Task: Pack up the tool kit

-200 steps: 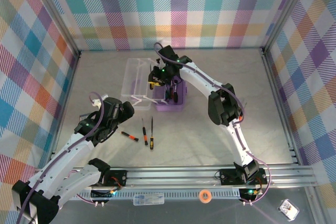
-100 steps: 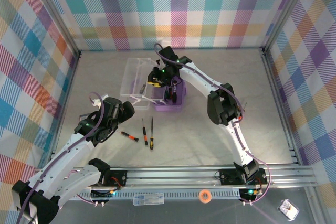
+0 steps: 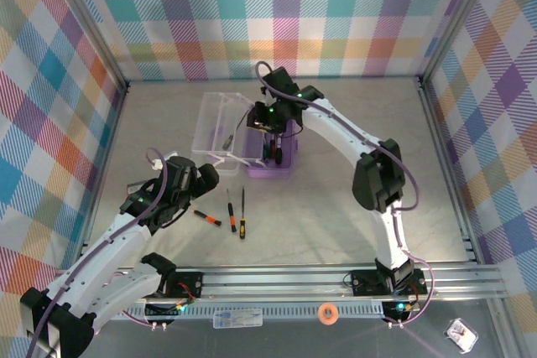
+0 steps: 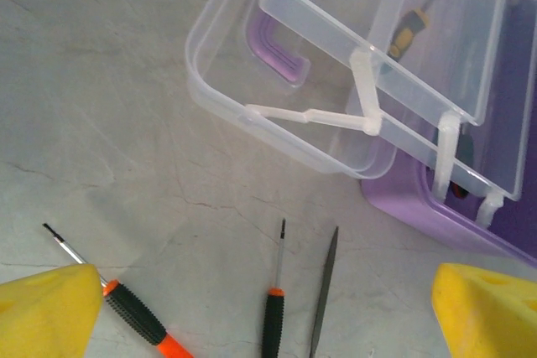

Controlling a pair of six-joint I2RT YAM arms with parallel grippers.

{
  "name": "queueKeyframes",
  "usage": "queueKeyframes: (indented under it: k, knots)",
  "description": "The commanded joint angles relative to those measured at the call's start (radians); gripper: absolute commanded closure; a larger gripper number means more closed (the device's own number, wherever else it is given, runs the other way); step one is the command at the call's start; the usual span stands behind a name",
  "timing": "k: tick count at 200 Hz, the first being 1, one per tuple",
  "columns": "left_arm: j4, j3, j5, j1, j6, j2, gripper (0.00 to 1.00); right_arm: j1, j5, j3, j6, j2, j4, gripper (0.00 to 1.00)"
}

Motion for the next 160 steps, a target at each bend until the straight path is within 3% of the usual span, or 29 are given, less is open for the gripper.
queueKeyframes:
  k: [1,46,90,131,160]
  knots:
    - [0.063,-0.025,0.092,0.008,0.039,0.000,0.00,0.005,0.159,-0.133,-0.070,-0.114,-0.024,0.70]
    - [0.256,-0.081,0.275,-0.028,0.065,-0.019,0.00,-0.053,0.447,-0.524,-0.138,-0.390,-0.092,0.68]
    - [0.411,-0.046,0.303,-0.158,0.118,0.033,0.00,-0.349,0.401,-0.863,-0.156,-0.584,-0.055,0.59]
    - [0.435,0.040,0.341,-0.223,0.139,0.170,0.00,-0.545,0.397,-0.881,-0.196,-0.493,0.011,0.44]
    - [0.417,0.069,0.352,-0.234,0.143,0.201,0.00,-0.594,0.394,-0.832,-0.267,-0.383,0.019,0.42]
